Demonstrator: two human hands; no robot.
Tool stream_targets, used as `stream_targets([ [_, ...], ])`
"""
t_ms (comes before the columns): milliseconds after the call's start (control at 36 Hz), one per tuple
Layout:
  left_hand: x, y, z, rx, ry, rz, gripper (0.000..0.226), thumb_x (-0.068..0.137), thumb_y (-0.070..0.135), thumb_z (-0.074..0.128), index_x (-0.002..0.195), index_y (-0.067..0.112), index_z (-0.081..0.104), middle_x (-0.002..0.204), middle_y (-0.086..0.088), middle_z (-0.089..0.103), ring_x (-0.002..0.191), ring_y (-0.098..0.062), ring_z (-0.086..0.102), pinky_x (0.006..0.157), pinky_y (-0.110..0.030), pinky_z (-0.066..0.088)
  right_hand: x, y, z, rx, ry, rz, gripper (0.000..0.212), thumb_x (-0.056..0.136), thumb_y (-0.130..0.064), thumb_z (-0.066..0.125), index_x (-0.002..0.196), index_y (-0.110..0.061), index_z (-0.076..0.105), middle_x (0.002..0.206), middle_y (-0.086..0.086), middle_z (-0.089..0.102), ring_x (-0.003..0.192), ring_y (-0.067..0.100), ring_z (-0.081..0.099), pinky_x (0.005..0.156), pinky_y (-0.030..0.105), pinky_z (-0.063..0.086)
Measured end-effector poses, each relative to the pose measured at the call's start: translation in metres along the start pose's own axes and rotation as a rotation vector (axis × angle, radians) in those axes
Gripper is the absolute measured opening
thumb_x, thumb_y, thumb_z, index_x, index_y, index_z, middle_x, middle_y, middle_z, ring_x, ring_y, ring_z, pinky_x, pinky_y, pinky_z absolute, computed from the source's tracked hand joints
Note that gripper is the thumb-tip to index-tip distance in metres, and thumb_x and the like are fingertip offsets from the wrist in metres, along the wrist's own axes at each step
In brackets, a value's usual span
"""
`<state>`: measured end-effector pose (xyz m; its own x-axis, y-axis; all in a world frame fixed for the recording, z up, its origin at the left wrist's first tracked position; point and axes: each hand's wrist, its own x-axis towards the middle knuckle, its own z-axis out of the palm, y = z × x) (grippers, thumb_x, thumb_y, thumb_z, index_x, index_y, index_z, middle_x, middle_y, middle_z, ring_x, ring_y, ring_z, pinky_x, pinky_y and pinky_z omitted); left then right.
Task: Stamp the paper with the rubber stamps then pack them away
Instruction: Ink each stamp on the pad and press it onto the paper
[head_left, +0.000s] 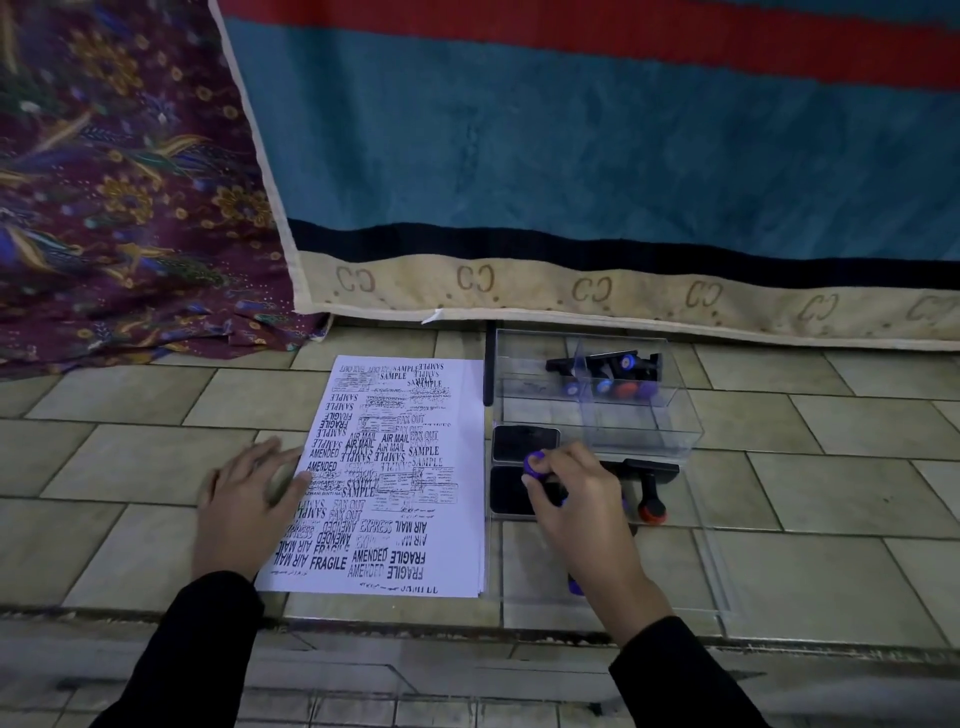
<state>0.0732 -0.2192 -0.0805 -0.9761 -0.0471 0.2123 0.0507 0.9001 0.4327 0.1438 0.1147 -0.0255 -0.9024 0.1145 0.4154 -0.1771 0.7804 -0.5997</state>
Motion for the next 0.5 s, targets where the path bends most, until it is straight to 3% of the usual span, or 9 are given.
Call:
stream_targets([
  [167,0.001,-0.001,0.000,-0.017,-0.003,-0.010,0.047,0.083,0.056,0.044,0.117,0.033,0.066,0.140,0.006,0.052,0.132,-0.018,0.042,0.115,-0.043,0.014,0.017,-0.005,-0.005,0.065,-0.034,0.042,0.011,0.080,-0.008,0.072,0.091,-0.006,0.069,0.094,0.003,0.065,0.078,0.012,0.064,0.074,0.024,0.057],
  [306,0.002,-0.001,0.000,-0.021,-0.004,-0.010,0.046,0.083,0.057,0.046,0.116,0.033,0.067,0.139,0.006,0.053,0.132,-0.017,0.042,0.115,-0.042,0.014,0.054,-0.030,0.006,0.339,0.028,0.007,0.014,0.081,-0.007,0.071,0.094,-0.008,0.065,0.095,0.001,0.061,0.083,0.007,0.065,0.077,0.014,0.055],
  [389,0.002,-0.002,0.000,-0.010,-0.008,-0.013,0.048,0.083,0.060,0.044,0.116,0.034,0.067,0.140,0.007,0.052,0.132,-0.016,0.041,0.115,-0.041,0.013,0.080,-0.038,0.026,0.329,0.014,-0.034,0.015,0.081,-0.005,0.070,0.093,-0.008,0.063,0.092,-0.001,0.057,0.078,0.002,0.061,0.075,0.008,0.051],
  [500,0.003,-0.004,0.000,-0.024,-0.009,-0.022,0.054,0.080,0.067,0.037,0.115,0.038,0.066,0.139,0.009,0.052,0.132,-0.014,0.041,0.114,-0.039,0.013,0.104,-0.036,0.057,0.234,-0.071,-0.044,0.014,0.083,-0.004,0.067,0.093,-0.010,0.060,0.092,-0.002,0.055,0.081,0.010,0.057,0.077,0.027,0.054],
])
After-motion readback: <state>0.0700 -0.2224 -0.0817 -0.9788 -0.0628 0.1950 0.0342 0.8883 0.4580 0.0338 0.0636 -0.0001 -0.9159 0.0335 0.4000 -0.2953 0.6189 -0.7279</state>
